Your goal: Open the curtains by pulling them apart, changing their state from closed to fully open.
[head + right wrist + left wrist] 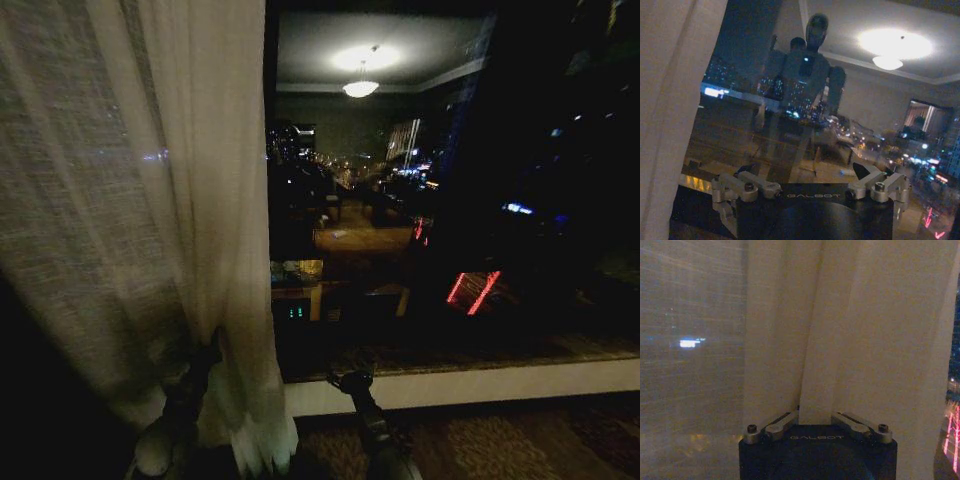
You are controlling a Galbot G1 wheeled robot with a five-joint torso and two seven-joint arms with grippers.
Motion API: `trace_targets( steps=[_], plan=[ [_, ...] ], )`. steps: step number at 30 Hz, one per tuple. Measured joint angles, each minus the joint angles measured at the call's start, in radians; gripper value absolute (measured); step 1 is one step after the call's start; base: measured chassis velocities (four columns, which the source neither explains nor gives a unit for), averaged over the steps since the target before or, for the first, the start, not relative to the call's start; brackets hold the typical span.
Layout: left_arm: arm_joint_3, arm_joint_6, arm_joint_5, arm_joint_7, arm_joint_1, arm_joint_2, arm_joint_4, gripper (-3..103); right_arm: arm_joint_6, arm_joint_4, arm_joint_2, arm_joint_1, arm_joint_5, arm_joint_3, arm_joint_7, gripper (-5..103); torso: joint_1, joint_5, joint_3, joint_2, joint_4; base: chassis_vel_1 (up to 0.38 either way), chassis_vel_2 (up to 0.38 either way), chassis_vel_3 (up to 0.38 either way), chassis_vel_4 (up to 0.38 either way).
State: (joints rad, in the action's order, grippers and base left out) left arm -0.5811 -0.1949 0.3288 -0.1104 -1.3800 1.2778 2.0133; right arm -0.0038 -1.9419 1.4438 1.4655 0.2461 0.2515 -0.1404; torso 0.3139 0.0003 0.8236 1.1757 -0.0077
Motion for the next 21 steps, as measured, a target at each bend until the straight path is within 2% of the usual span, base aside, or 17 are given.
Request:
trace_targets(
  steps=[8,13,16,21],
  plan=[
    [0.0,-0.002,-0.003,0.006,-0.005,0.001,0.004,0,0.006,-0.003,-0.001,-0.002,-0.004,-0.003,-0.003,100,0.0,-0.0002,0.0,0.0,0.0002,0.027,0.023,-0.025,-0.027],
    [-0.027,-0.006,-0.003,-0.033,0.003,0.005,-0.008,0,0.007,-0.005,-0.003,0.001,-0.003,-0.003,-0.004,100,0.0,0.0001,0.0,0.0,-0.0001,0.0,0.0,0.0,0.0],
    [-0.087,-0.005,-0.009,-0.084,0.018,-0.001,-0.032,0,0.008,-0.005,0.0,0.0,-0.001,-0.01,-0.004,100,0.0,-0.0001,0.0,0.0,0.0,0.0,0.0,0.0,0.0],
    [-0.17,0.007,-0.025,-0.129,0.033,-0.021,-0.072,0,0.008,-0.005,0.003,-0.003,0.0,-0.016,-0.003,100,0.0,-0.0002,0.0,0.0,0.0,0.0,0.0,0.0,0.0]
  ],
)
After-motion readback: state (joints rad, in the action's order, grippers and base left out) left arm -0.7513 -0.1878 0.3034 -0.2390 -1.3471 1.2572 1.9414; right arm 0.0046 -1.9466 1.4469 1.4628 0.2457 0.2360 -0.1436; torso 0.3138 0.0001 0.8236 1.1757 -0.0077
